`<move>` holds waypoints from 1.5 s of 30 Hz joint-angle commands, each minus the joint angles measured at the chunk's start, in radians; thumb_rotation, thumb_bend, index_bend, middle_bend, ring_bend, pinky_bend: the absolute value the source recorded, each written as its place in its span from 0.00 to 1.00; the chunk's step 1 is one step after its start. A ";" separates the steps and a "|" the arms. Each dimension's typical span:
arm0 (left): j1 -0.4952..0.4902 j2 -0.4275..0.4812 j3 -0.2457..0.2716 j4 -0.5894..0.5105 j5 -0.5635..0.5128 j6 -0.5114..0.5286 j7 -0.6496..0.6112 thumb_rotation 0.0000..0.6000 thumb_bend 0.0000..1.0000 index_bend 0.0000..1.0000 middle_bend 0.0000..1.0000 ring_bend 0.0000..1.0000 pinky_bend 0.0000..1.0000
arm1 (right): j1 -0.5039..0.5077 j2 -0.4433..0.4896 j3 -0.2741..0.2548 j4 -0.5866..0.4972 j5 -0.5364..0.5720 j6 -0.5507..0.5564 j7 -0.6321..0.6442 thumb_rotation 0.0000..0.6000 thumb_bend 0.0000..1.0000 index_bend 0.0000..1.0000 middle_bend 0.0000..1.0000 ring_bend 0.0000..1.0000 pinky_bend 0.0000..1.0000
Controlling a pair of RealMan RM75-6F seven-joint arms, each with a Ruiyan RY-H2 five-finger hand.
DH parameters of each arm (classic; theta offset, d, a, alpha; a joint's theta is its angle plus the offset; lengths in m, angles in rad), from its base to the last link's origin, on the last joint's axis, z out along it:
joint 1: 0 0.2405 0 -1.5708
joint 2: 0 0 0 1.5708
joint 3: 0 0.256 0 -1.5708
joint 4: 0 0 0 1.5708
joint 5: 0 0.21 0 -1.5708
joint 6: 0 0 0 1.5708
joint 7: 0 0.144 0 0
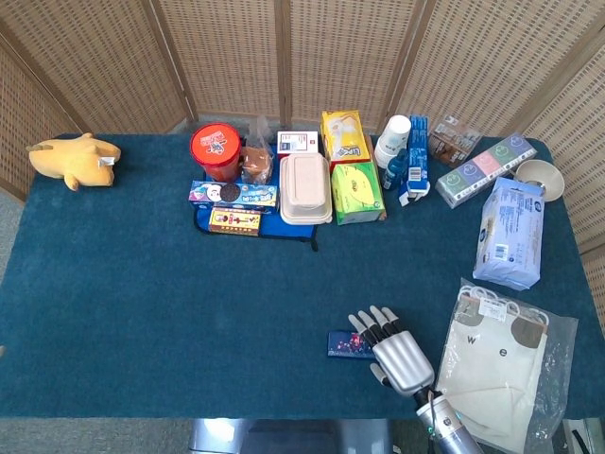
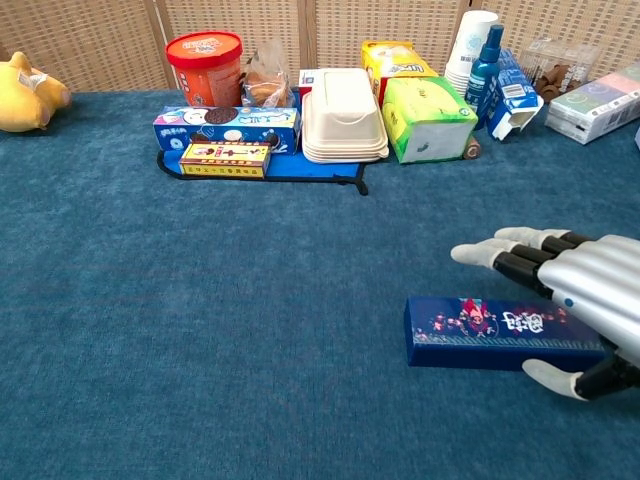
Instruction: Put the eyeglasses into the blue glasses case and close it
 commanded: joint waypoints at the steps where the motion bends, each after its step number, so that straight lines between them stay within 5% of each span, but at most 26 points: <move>1: -0.001 -0.001 0.001 -0.001 0.000 -0.001 0.001 1.00 0.13 0.12 0.15 0.01 0.00 | 0.006 -0.011 0.004 0.012 0.016 -0.013 -0.002 1.00 0.34 0.00 0.10 0.04 0.14; 6: -0.001 0.000 0.004 -0.003 0.004 -0.003 0.004 1.00 0.13 0.11 0.15 0.00 0.00 | 0.029 -0.025 0.030 0.040 0.060 -0.048 0.007 1.00 0.34 0.03 0.20 0.07 0.14; 13: 0.000 -0.002 0.006 0.000 0.003 -0.007 0.004 1.00 0.13 0.11 0.15 0.00 0.00 | 0.050 -0.033 0.042 0.051 0.067 -0.062 0.049 1.00 0.27 0.45 0.52 0.29 0.15; 16: 0.000 -0.002 0.007 -0.003 0.003 -0.008 0.000 1.00 0.13 0.11 0.15 0.00 0.00 | 0.060 -0.038 0.046 0.055 0.070 -0.068 0.070 1.00 0.26 0.52 0.58 0.34 0.16; 29: -0.009 -0.004 0.005 -0.010 0.000 -0.025 0.009 1.00 0.13 0.11 0.14 0.00 0.00 | 0.124 0.017 0.128 0.014 0.100 -0.086 0.170 1.00 0.25 0.54 0.61 0.37 0.17; 45: -0.021 0.007 0.008 -0.052 -0.005 -0.057 0.064 1.00 0.13 0.10 0.14 0.00 0.00 | 0.277 -0.014 0.251 0.116 0.284 -0.224 0.196 1.00 0.25 0.51 0.58 0.36 0.17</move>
